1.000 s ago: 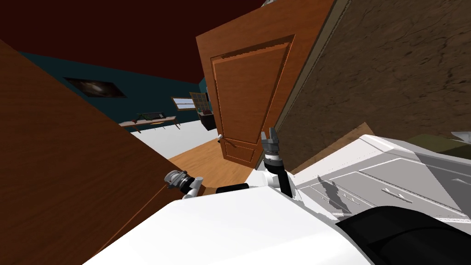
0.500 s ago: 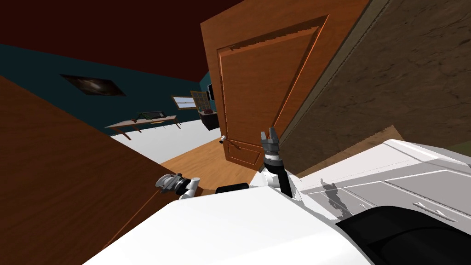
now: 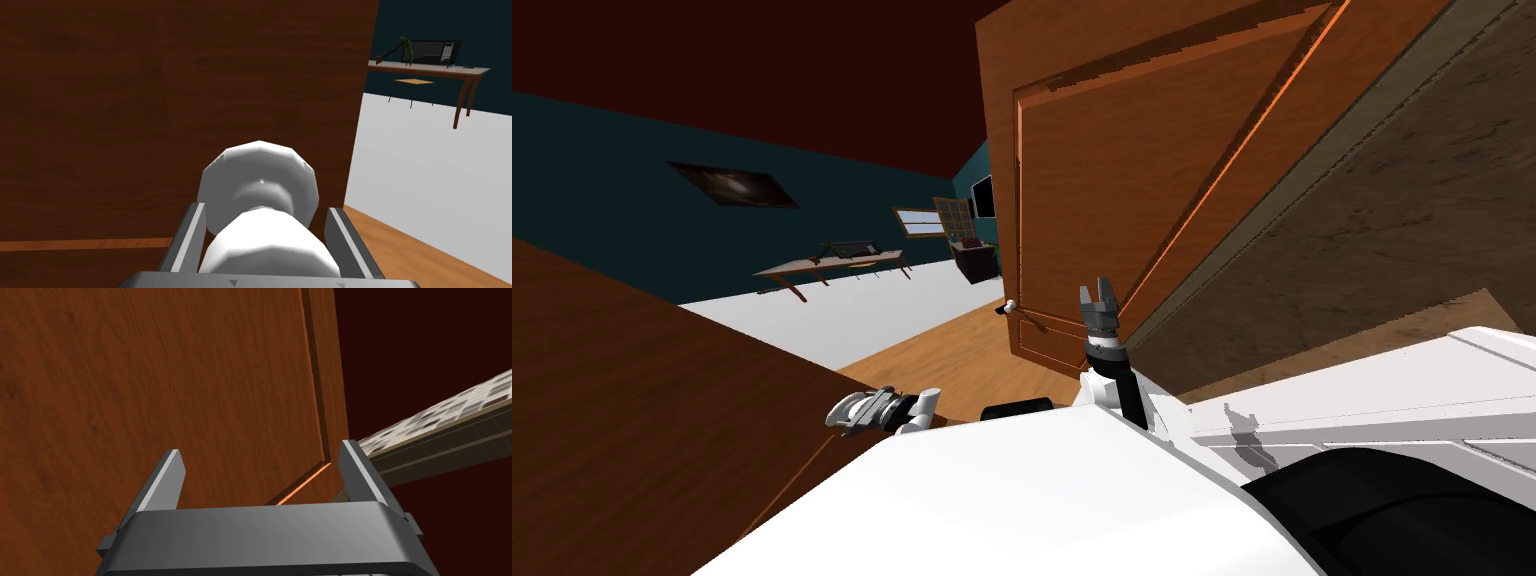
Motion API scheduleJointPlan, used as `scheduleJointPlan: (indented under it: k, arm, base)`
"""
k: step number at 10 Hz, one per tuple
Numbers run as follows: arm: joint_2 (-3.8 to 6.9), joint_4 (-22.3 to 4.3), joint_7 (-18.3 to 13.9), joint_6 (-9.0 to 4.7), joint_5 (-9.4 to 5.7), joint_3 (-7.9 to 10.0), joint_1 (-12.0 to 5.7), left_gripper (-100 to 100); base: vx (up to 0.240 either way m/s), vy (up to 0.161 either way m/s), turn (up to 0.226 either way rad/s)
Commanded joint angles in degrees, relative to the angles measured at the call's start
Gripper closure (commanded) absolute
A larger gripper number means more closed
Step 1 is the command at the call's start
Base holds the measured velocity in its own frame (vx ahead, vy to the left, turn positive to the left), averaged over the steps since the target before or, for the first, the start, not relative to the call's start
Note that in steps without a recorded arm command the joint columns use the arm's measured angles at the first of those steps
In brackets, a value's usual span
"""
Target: Push the door open
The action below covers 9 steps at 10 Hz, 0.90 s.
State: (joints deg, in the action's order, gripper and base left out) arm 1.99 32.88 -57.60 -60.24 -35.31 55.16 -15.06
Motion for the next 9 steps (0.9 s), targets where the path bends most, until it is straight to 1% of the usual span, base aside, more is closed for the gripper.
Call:
scheduleJointPlan:
  k: [1, 5, 7, 8, 9]
  arm:
    - [0.17, 0.75, 0.67, -1.27, -1.10, 1.88, 0.24, 100]
    - [-0.80, 0.78, 1.74, -2.49, -3.06, 4.96, 0.13, 100]
    - [-1.66, 0.80, 2.19, -3.02, -3.90, 6.27, 0.08, 100]
    - [-1.33, 0.46, 1.94, -2.88, -3.57, 5.76, 0.07, 100]
    - [0.04, 0.58, 2.21, -3.34, -4.40, 7.09, 0.28, 100]
  base:
    - [0.186, 0.181, 0.059]
    - [0.158, 0.178, 0.057]
    - [0.128, 0.167, 0.045]
    - [0.052, 0.073, 0.018]
    - [0.076, 0.109, 0.057]
